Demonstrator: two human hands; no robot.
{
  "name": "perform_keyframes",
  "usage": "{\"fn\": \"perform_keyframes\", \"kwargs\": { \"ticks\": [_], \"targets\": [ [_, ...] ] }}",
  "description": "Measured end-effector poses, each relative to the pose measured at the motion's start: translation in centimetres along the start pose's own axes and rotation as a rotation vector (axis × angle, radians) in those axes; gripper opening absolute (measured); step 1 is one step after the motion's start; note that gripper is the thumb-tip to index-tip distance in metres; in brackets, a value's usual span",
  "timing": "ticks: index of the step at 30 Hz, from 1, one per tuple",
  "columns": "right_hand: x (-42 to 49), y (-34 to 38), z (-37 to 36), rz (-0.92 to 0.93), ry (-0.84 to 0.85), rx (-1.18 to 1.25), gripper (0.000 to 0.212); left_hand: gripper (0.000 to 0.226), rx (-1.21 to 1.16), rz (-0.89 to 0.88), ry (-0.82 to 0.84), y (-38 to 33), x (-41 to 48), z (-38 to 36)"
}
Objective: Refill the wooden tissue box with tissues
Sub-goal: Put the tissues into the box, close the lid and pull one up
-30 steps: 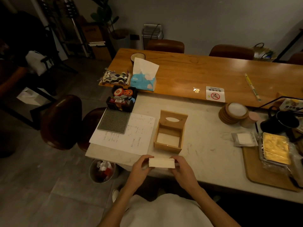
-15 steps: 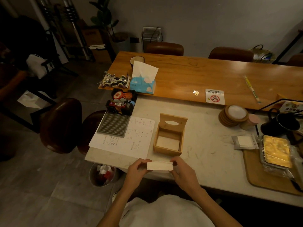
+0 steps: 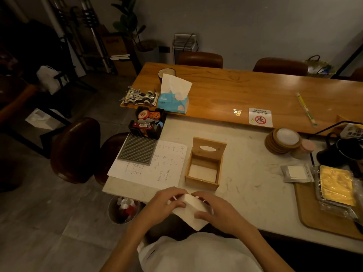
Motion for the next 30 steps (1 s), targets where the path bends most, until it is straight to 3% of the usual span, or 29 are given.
{"fn": "perform_keyframes", "kwargs": {
  "ticks": [6,8,10,12,14,16,19,23,27,30],
  "targets": [
    [0.0,1.3,1.4,0.018,0.077,0.087,0.052,0.035,0.033,-0.073,0.063,-4.1,1.5,0.2],
    [-0.2,0.9,2.9,-0.017,0.037,0.218,0.042,0.027,-0.055,-0.065,-0.016,-5.2,2.4,0.7],
    [-0.7,-0.3,4.6,-0.085,-0.03,0.558,0.041,0.016,-0.222,-0.03,-0.219,-5.3,3.5,2.1],
    [-1.0,-2.4,5.5,-0.172,-0.066,1.148,0.053,0.019,-0.306,0.071,-0.379,-4.1,4.9,3.0],
    [-1.4,-4.4,5.7,-0.255,-0.103,1.625,0.051,0.032,-0.289,0.224,-0.371,-2.3,6.3,2.3],
    [-1.5,-5.6,5.7,-0.321,-0.16,1.744,0.044,0.043,-0.275,0.329,-0.259,-0.9,7.3,0.5],
    [-1.2,-5.7,6.2,-0.324,-0.183,1.561,0.043,0.049,-0.314,0.38,-0.187,0.0,7.9,-1.1],
    [2.0,-2.6,11.2,-0.193,-0.238,0.692,0.048,0.05,-0.501,0.437,-0.212,0.7,8.0,-0.8],
    [8.6,1.5,10.9,-0.137,-0.023,-0.102,0.057,0.041,-0.628,0.492,-0.204,1.5,7.8,-0.5],
    [12.2,2.2,8.9,-0.142,0.123,-0.467,0.06,0.032,-0.669,0.504,-0.214,1.8,7.8,-0.6]
  ]
}}
Point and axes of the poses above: each hand's wrist, its own x-axis towards the middle knuckle, its own z-axis out of the back of the hand, y = z × x, the point moved 8 cm from there along x, towards the middle knuckle, and after that the axes turned 6 degrees about -y, right-handed, at the moved point
